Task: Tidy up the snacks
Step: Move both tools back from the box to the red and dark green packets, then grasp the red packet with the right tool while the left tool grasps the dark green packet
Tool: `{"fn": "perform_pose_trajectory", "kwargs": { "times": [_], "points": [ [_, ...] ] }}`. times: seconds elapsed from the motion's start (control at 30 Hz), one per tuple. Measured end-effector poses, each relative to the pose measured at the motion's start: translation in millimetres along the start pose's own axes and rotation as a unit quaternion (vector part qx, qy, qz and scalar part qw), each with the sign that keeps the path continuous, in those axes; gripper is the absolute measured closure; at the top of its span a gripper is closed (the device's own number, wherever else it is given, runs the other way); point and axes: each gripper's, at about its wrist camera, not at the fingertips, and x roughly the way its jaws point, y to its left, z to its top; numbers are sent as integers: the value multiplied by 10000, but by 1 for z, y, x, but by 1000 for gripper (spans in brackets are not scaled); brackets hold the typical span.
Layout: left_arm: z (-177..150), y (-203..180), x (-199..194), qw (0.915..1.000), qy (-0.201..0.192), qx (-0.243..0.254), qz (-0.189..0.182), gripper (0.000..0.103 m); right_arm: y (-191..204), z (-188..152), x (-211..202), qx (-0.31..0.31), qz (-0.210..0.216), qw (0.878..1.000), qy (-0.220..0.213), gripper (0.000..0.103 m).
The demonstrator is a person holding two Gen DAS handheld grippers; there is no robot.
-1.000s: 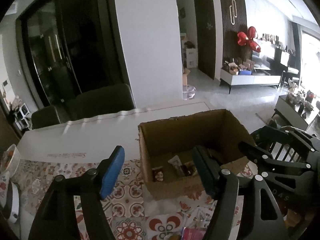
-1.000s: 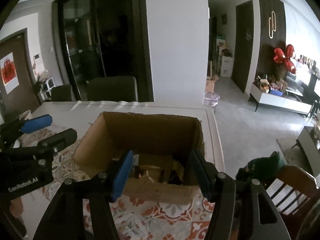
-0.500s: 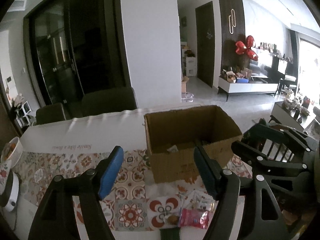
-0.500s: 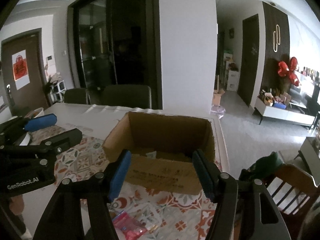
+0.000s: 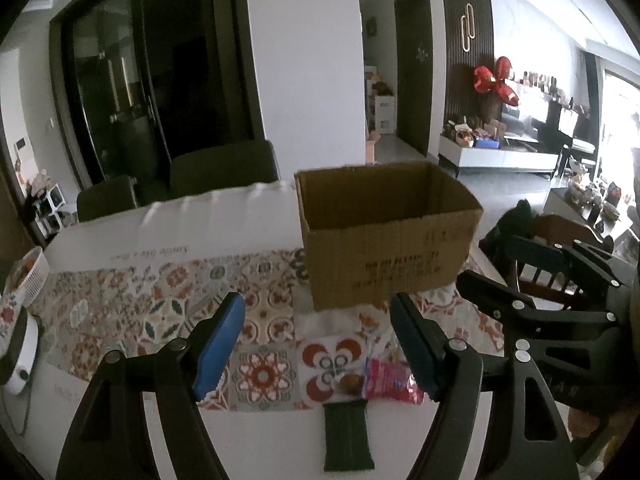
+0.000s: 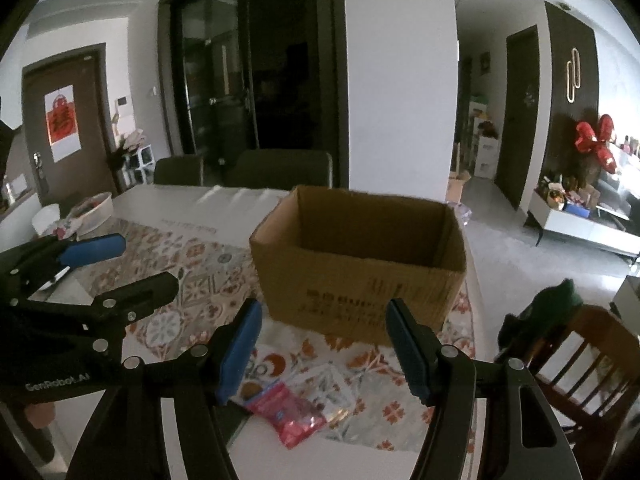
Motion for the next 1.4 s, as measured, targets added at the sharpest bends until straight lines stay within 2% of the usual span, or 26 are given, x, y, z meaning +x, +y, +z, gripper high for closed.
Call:
{"fn": "perform_pose_trajectory", "kwargs": {
  "times": [0.33,0.67,0.9,1.4],
  "points": [
    [-39,-2,12,9990,440,-57,-5,29,7,-29,10,-96,167,9994,302,38],
    [-74,-4,32,9950,991,-120,-62,29,16,-55,37,-396,531,9941,859,38],
    [-93,-8,44,9912,1308,-145,-153,29,22,-69,58,-806,766,9855,1285,38],
    [-127,-8,89,9752,2089,-540,-493,29,33,-87,101,-1500,1094,9626,1973,38]
  ]
}}
